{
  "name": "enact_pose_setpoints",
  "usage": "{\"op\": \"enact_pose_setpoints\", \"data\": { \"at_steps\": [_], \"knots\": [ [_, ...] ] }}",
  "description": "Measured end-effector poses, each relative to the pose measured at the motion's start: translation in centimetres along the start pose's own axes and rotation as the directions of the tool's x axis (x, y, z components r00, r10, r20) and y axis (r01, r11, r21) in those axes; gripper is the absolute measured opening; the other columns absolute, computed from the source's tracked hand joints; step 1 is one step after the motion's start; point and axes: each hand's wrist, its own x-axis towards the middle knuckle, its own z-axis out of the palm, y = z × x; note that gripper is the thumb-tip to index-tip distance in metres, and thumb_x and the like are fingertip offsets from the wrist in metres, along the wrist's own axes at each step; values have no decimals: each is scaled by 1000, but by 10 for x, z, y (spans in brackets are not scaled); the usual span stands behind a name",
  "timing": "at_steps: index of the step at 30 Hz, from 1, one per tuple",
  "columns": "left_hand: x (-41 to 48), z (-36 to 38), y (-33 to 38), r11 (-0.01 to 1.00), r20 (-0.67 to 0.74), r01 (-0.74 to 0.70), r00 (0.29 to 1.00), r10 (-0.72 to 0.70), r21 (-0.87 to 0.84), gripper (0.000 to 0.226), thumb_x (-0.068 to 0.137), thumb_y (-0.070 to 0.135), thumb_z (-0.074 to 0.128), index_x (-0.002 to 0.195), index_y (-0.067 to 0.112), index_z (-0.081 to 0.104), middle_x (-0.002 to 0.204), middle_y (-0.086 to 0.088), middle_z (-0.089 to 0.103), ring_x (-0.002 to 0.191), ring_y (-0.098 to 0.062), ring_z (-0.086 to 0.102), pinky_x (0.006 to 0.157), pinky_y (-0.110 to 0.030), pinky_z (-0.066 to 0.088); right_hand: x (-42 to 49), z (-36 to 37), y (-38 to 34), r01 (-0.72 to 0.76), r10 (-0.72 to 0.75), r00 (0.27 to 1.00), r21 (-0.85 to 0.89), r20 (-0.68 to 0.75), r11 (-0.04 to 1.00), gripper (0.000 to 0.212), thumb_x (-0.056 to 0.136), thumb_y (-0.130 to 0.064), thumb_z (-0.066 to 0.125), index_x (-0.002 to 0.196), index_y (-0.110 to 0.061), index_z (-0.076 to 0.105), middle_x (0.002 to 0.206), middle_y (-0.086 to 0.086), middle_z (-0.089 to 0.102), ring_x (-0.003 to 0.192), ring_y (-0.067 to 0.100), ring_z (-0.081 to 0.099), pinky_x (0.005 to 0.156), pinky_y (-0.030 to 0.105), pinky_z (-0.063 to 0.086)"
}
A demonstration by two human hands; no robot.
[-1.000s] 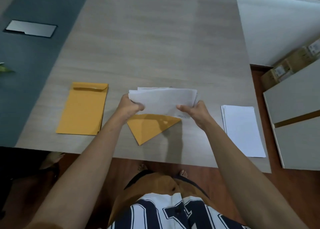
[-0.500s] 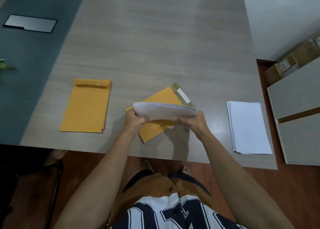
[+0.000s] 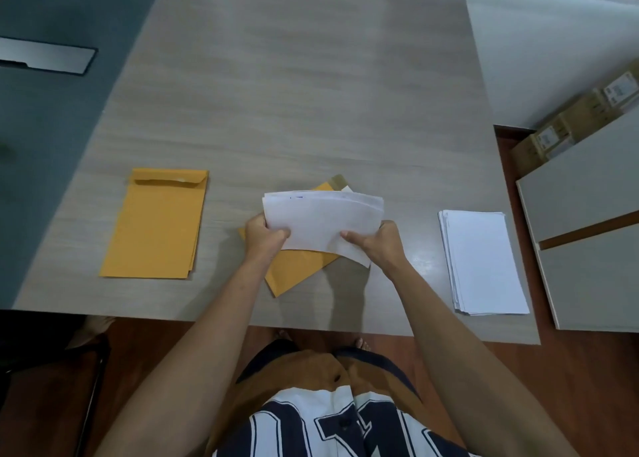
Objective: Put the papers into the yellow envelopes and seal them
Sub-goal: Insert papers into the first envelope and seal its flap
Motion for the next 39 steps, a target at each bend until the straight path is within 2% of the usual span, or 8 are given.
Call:
{"op": "enact_pose_setpoints", "data": {
  "at_steps": [5, 8, 12, 16, 19, 22, 29, 39],
  "knots": [
    [13, 26, 26, 995, 61, -95, 994, 95, -13, 21, 80, 4, 59, 96, 15, 66, 93, 2, 69, 87, -16, 65, 71, -26, 51, 18, -47, -17, 80, -83, 995, -63, -48, 995, 26, 65, -21, 91, 81, -16, 71, 91, 4, 75, 79, 14, 73, 69, 30, 61],
    [16, 46, 29, 970, -15, -147, 988, 153, 191, 33, 85, 18, 59, 117, 15, 65, 112, -2, 61, 100, -18, 61, 85, -31, 51, 30, -90, -26, 70, -74, 991, -32, -108, 997, 40, 65, -20, 91, 98, -7, 74, 96, 6, 76, 83, 17, 74, 73, 32, 60],
    [6, 78, 22, 796, 75, -192, 980, 182, 574, 45, 85, 28, 67, 127, 17, 58, 130, -3, 46, 124, -22, 44, 94, -30, 43, 44, -134, -44, 105, -116, 986, -92, -124, 990, 27, 67, -17, 89, 89, -15, 72, 90, -3, 74, 76, 8, 73, 69, 27, 61],
    [-4, 102, 26, 557, 186, -267, 962, 198, 786, 94, 64, 59, 78, 144, 29, 38, 154, -7, 23, 145, -26, 18, 117, -38, 23, 55, -149, -58, 147, -169, 982, -219, -85, 965, 26, 70, -17, 88, 72, -25, 63, 77, -14, 66, 58, -7, 65, 52, 14, 54],
    [1, 109, 29, 439, 229, -282, 958, 172, 853, 130, 48, 69, 81, 152, 30, 14, 162, -14, 0, 151, -33, -6, 122, -47, 3, 64, -151, -62, 187, -207, 978, -298, -37, 936, 22, 71, -16, 87, 81, -20, 68, 81, -7, 68, 66, 2, 65, 65, 26, 55],
    [10, 108, 28, 355, 272, -305, 952, 140, 884, 141, 42, 69, 84, 153, 36, 3, 162, -17, -12, 148, -39, -15, 120, -55, 0, 69, -150, -65, 211, -219, 976, -351, 16, 912, 27, 72, -16, 85, 94, -7, 73, 88, 4, 70, 77, 19, 68, 72, 32, 56],
    [22, 103, 25, 214, 312, -329, 944, 108, 920, 130, 37, 73, 83, 145, 46, 15, 160, -14, -3, 147, -40, 2, 112, -55, 25, 81, -145, -65, 240, -229, 970, -454, 80, 858, 24, 72, -21, 85, 87, -8, 73, 80, 0, 67, 68, 13, 63, 48, 10, 41],
    [27, 99, 38, 34, 359, -371, 915, 184, 928, 130, 26, 91, 67, 138, 39, 24, 144, -12, 24, 131, -32, 31, 103, -47, 40, 91, -138, -69, 257, -215, 966, -505, 142, 824, 19, 72, -21, 84, 72, -19, 65, 67, -8, 62, 63, 12, 62, 46, 12, 38]
  ]
}}
